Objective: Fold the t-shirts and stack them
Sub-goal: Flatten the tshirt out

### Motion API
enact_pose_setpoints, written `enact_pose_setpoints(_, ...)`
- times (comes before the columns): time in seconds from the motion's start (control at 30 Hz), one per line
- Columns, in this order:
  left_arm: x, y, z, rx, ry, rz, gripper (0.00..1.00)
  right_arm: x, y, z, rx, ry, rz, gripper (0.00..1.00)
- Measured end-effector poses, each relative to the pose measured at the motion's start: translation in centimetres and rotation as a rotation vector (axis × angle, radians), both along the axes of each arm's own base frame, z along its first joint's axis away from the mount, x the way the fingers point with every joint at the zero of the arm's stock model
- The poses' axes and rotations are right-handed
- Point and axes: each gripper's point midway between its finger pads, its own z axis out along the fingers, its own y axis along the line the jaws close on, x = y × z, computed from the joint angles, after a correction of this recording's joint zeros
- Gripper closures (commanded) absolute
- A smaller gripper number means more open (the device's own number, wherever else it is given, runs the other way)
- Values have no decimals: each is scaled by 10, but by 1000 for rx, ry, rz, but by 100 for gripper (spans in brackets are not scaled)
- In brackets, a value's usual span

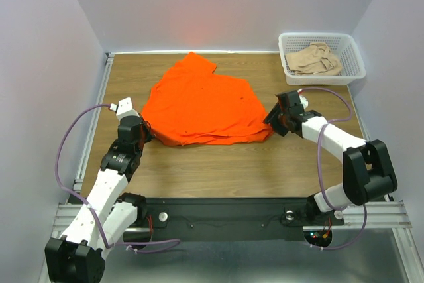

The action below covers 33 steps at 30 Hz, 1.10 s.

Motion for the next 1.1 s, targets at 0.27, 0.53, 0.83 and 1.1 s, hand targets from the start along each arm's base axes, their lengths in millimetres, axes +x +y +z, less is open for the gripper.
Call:
enact_pose_setpoints(0.27, 0, 0, 0, 0, 0, 1, 100, -2, -5, -14, -10, 32, -35, 45)
enact_pose_setpoints(0.53, 0, 0, 0, 0, 0, 1, 100, 0, -5, -22, -19, 45, -35, 47)
enact_pose_setpoints(0.83, 0, 0, 0, 0, 0, 1, 100, 8, -2, -27, -26, 48, -27, 59)
enact_pose_setpoints(1.1, 0, 0, 0, 0, 0, 1, 100, 19, 1, -10, -21, -4, -12, 58)
